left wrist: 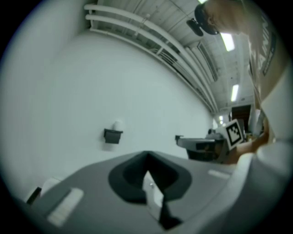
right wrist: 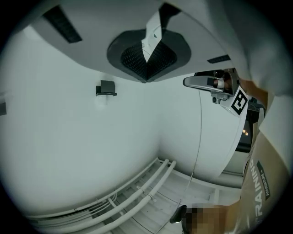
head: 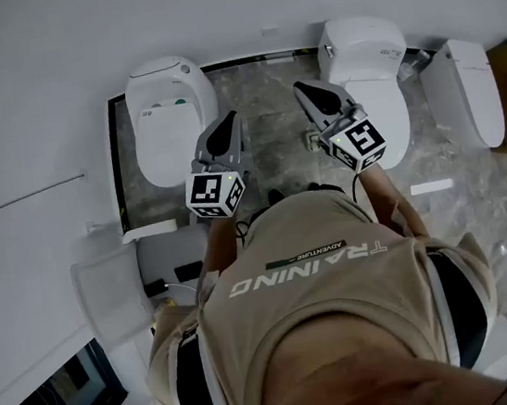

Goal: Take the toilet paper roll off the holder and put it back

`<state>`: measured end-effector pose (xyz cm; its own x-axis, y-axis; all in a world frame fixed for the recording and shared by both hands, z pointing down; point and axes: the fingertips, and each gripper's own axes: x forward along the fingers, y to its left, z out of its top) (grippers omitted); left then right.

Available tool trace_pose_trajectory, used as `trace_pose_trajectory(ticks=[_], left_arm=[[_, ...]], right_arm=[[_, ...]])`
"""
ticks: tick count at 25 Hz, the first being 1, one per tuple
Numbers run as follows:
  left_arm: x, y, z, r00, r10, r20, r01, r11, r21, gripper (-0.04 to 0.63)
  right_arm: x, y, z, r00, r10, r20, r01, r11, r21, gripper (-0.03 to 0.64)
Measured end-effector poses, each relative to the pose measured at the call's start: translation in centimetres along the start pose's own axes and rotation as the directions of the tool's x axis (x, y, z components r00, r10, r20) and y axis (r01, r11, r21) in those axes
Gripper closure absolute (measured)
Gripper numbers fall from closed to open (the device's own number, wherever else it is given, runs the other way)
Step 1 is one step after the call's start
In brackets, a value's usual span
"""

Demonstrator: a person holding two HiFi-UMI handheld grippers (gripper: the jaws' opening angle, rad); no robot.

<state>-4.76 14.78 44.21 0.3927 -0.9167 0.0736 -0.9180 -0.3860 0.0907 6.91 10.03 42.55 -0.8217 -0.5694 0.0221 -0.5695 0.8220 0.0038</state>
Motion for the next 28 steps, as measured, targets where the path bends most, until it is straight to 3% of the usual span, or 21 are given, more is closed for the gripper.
trace_pose_trajectory(ticks=[11,17,22,26,28], left_arm=[[1.1,6.5,-2.9,0.999,-0.019,-0.041,0.016,0.997,-0.076,0.595],[4.7,9.2,-3.9,0.998,-0.008,-0.063,0.002,0.995,-0.101,0.595],[8.8,11.9,-2.3,0.997,0.028,-0.067,-0.032,0.998,-0.062,0.595],[13.1,13.5,0.0,0.998,0.029,-0.063,-0.03,0.999,-0.014,0.595],[15.1,14.6,0.5,0.997,0.039,-0.068,-0.039,0.999,0.003,0.595]], right_arm=[[4.2,-1.3,-2.7,0.992,-0.115,-0.051,0.118,0.99,0.071,0.603],[7.2,-5.8,-4.3,0.985,-0.157,-0.076,0.165,0.978,0.124,0.603],[10.8,-9.3,-3.9,0.991,-0.127,-0.032,0.13,0.984,0.124,0.603],[14.5,-13.6,-3.6,0.994,-0.106,-0.02,0.108,0.977,0.185,0.603],[16.6,-15.1,-3.1,0.996,-0.086,-0.024,0.089,0.989,0.117,0.603]])
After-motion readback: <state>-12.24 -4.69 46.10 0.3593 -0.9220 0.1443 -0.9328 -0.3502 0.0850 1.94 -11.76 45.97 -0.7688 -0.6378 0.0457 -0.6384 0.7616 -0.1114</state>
